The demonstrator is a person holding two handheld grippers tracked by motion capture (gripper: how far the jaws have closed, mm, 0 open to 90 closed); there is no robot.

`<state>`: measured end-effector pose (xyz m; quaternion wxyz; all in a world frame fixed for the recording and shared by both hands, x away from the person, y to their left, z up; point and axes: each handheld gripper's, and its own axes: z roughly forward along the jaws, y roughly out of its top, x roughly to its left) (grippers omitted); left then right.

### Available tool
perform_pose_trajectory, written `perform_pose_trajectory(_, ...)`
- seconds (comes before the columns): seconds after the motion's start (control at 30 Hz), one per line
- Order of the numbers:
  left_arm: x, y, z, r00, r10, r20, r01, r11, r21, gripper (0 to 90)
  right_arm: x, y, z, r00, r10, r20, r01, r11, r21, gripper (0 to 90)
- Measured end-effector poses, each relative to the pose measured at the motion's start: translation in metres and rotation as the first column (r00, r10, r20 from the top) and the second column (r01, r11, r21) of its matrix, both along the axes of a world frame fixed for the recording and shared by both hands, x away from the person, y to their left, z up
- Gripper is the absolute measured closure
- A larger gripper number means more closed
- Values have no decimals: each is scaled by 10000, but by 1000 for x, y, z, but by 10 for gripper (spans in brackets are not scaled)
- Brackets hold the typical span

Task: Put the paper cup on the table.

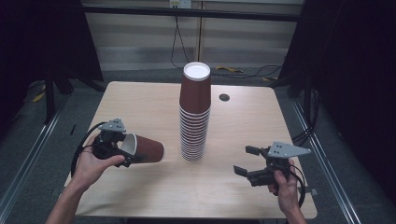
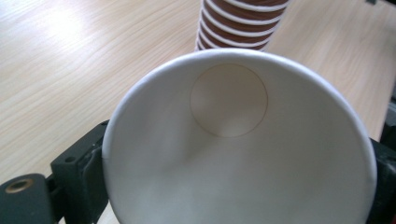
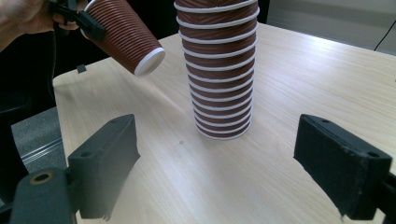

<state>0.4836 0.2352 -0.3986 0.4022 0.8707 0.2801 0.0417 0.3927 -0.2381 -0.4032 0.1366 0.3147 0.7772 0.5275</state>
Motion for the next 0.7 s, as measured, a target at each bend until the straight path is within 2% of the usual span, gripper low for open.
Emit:
perform_pose_trajectory(0.2,6,-2,2,9999,82,-74,-80,9996,278,75,0,-1,-3,10000,-63,-61,64,10000,64,132)
perform_pose_trajectory(0.3,11,0,3,9998,116,-154,-107,9984,556,77,1,0,-7,9998,56,-215,-55,10000,44,132)
perform_pose_trajectory(0.37,14,1,2,9995,262,-193,-244,9956,901,78,1,0,-7,9998,42,-213,-41,10000,32,132)
perform_pose_trajectory(0.4,14,1,2,9995,262,-193,-244,9956,901,78,1,0,-7,9998,42,-213,-41,10000,32,132)
perform_pose_trajectory(0.43,16,1,2,9993,322,-194,-296,9921,1219,78,1,1,-7,9997,65,-222,-64,10000,46,132)
perform_pose_trajectory(0.47,16,1,2,9993,322,-194,-296,9921,1219,77,1,1,-7,9997,65,-222,-64,10000,46,132)
perform_pose_trajectory(0.5,18,1,2,9989,360,-296,-311,9879,1518,77,2,1,-8,9997,61,-229,-61,10000,19,132)
perform_pose_trajectory(0.53,18,1,2,9989,360,-296,-311,9879,1518,77,2,1,-8,9997,71,-255,-71,10000,14,132)
perform_pose_trajectory(0.57,21,0,3,9986,424,-302,-360,9820,1855,77,2,1,-8,9996,64,-259,-64,10000,0,132)
perform_pose_trajectory(0.63,24,-1,5,9981,468,-402,-374,9772,2092,76,3,2,-9,9996,80,-284,-80,10000,-4,132)
perform_pose_trajectory(0.67,24,-1,5,9981,468,-402,-374,9772,2092,76,3,2,-9,9996,80,-284,-80,10000,-4,132)
perform_pose_trajectory(0.7,27,-2,7,9976,481,-499,-356,9731,2276,76,3,2,-9,9995,74,-301,-74,10000,-30,132)
